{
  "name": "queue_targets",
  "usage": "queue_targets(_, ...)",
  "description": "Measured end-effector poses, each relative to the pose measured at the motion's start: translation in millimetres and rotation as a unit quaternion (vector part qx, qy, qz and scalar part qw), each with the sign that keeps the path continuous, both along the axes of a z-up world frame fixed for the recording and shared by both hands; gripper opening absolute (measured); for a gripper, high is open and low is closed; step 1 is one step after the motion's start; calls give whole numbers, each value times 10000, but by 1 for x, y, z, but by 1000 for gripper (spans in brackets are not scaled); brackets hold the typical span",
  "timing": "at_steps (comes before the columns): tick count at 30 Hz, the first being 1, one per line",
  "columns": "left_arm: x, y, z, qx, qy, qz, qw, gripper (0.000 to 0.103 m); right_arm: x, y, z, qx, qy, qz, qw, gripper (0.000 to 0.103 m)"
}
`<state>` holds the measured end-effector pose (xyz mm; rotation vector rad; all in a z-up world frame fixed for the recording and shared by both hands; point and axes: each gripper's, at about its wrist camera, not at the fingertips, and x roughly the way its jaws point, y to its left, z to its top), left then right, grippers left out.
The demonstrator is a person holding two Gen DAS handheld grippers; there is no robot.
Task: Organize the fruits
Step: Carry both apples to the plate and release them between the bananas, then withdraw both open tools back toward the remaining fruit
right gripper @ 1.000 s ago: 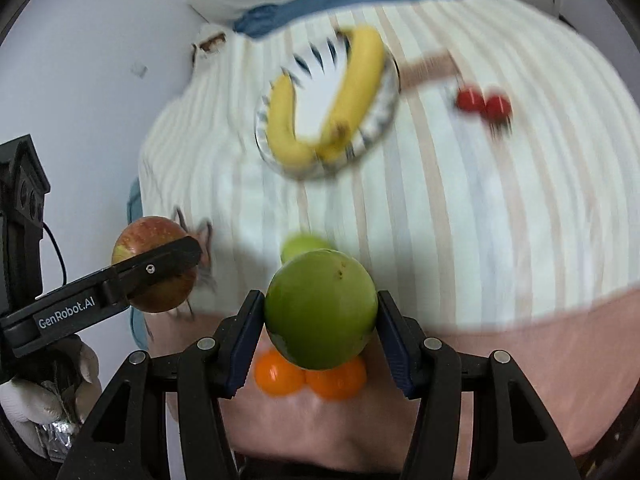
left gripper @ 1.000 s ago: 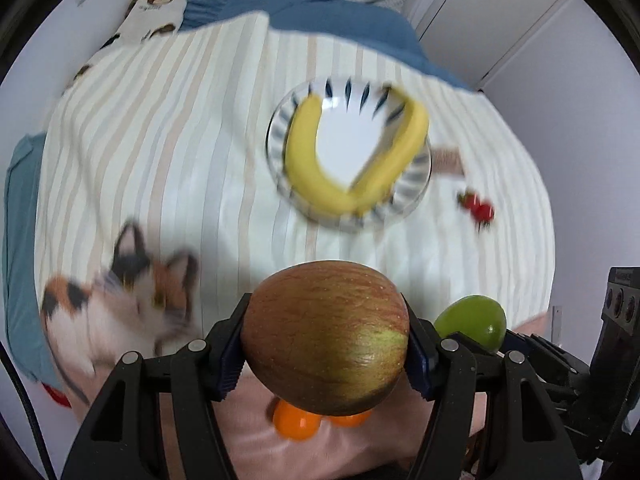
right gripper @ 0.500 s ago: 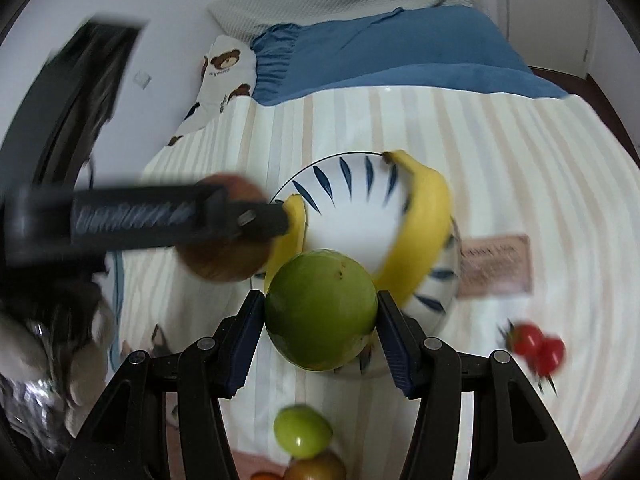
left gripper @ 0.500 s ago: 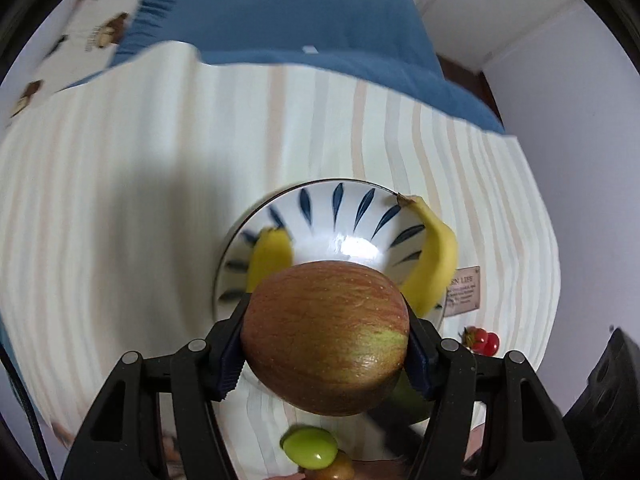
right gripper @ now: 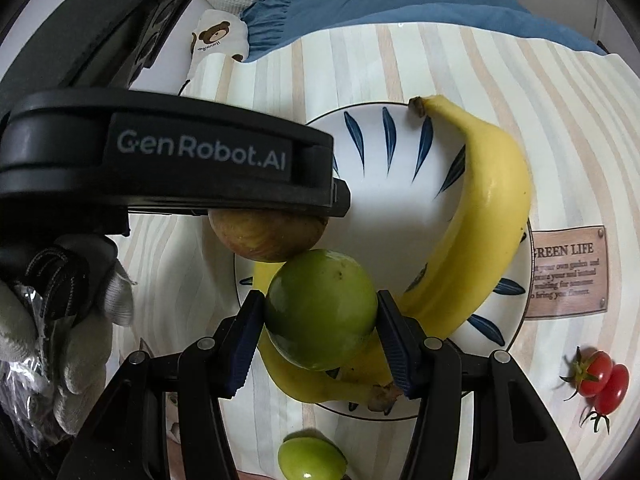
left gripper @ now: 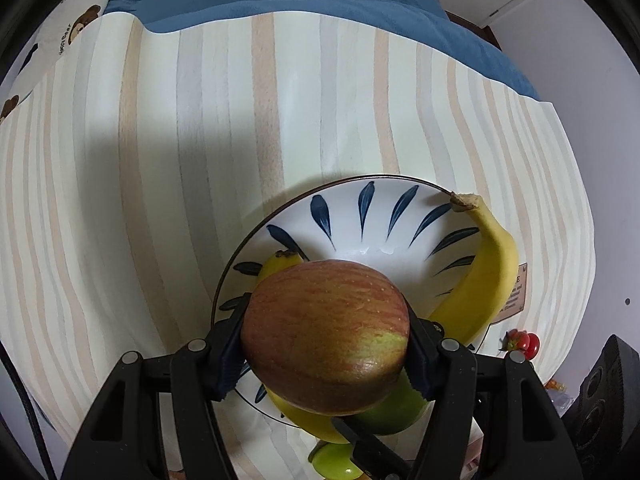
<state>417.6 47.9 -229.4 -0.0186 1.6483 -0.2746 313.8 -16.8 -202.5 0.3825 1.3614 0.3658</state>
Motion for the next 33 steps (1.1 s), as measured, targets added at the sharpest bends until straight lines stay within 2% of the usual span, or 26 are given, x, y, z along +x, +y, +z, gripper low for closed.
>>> queue_targets(5, -8, -6, 7, 157, -70, -107, 9998, 65, 0, -1, -2, -13, 101, -63, 9999, 59)
queue_targets(7, -12, -6, 14, 183, -179, -114, 9996, 70, 5, -4, -2, 63, 188, -130, 9997, 62)
queue_targets(9, -16, -5, 24, 176, -231, -92, 9995, 83, 4, -7, 0, 117, 268, -189, 9994, 63)
queue_targets(11, -21, -4, 35, 186, -371, -60, 9991, 86, 2, -9, 6, -30, 236, -204, 9995, 63)
queue_targets(13, -26, -2, 47, 272, -535, -40, 9982, 86, -2, -12, 9, -177, 218, -227, 9993, 78)
queue_targets(23, -59, 25, 72, 573, -1080, 298, 9921, 86, -20, -36, 32, -712, 9, -396, 9967, 78)
queue_targets(33, -120, 63, 104, 840, -1841, 623, 9773, 86, -47, -40, 54, -1223, -367, -370, 9911, 78)
